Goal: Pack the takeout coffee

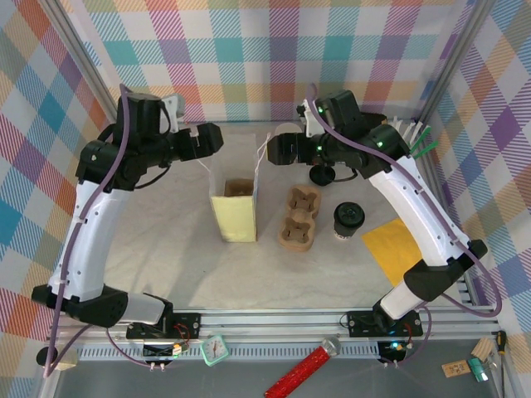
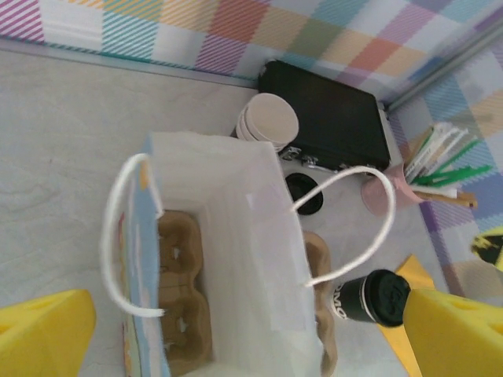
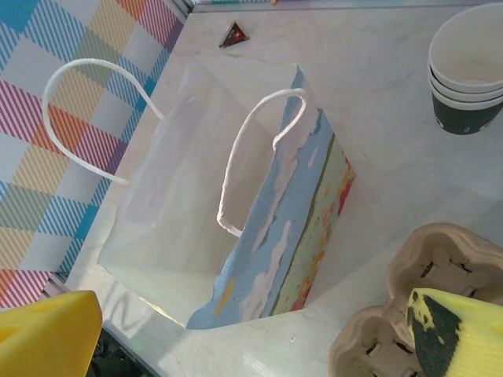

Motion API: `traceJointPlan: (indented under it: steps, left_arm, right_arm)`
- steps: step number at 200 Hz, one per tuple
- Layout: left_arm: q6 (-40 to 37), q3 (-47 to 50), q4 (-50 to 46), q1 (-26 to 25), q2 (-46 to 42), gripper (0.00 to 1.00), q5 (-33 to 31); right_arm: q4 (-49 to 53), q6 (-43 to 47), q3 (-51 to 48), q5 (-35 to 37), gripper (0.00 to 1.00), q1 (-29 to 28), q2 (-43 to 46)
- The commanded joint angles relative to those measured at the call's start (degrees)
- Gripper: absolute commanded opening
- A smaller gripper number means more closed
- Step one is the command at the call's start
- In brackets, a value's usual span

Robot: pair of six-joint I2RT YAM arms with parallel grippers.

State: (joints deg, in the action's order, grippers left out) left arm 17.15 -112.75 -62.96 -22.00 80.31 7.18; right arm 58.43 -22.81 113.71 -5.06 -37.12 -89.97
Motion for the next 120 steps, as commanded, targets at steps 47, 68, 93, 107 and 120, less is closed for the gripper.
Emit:
traceJointPlan:
  steps: [47,68,93,107,120]
  left_arm:
    - [-2.6,-10.9,-18.0,-8.9,9.6,1.00,-10.8]
    - [-2.5,-13.1,-19.9,-10.1,11.8,1.00,-11.3]
    - [-2.5,-14.6,-21.6,-11.1,13.5,1.00,-13.7]
    - [-2.4,-14.6,-21.6,-11.1,13.7,1.00,-14.2]
    - [-2.2,-14.6,-21.3,-11.1,13.8,1.00,-14.1]
  right_arm:
    - [2.6,2.3,-2.3,-0.4,0.99,-0.1,-0.4]
    - [2.3,2.2,-3.5,0.0,0.99,-0.1,0.1]
    - [2.5,2.2,-4.4,0.4,0.99,-0.1,0.2]
    - [2.4,2.2,-4.7,0.7,0.99,-0.1,0.3]
    - [2.3,2.2,-4.7,0.8,0.99,0.0,0.3]
